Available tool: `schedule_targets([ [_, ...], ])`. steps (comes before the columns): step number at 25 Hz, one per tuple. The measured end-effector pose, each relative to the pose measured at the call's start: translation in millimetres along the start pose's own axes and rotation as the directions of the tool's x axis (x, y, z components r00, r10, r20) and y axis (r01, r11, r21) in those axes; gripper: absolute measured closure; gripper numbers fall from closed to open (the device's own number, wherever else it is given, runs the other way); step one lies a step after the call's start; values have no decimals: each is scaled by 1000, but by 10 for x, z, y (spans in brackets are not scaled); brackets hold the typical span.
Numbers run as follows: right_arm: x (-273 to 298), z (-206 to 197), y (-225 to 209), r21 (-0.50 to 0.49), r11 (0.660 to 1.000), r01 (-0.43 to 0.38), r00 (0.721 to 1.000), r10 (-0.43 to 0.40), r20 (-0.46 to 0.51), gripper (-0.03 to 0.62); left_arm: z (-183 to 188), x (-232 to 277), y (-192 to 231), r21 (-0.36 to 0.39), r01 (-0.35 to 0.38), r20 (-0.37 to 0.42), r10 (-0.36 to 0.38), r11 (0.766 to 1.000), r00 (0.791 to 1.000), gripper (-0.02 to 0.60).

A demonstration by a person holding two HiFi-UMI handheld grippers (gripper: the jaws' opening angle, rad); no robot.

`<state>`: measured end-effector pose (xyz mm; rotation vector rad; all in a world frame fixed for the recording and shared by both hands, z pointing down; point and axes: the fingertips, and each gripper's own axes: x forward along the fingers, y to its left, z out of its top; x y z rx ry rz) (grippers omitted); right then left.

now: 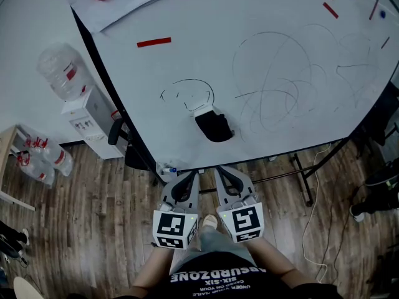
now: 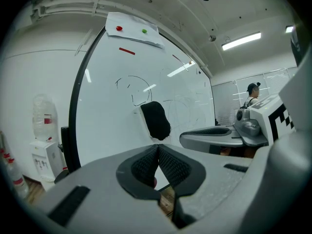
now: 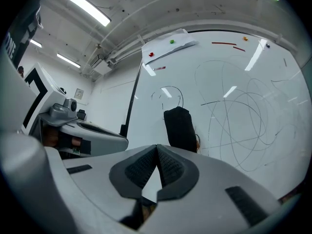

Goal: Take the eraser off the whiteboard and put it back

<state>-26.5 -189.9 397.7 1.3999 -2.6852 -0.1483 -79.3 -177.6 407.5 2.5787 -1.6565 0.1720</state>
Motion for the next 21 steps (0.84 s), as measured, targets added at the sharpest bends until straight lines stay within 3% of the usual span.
schedule_targets([
  [21, -45, 3, 13, -4, 1000, 2, 1000, -2, -8, 595, 0, -20, -50, -2, 6, 3, -6, 1000, 1000, 574],
])
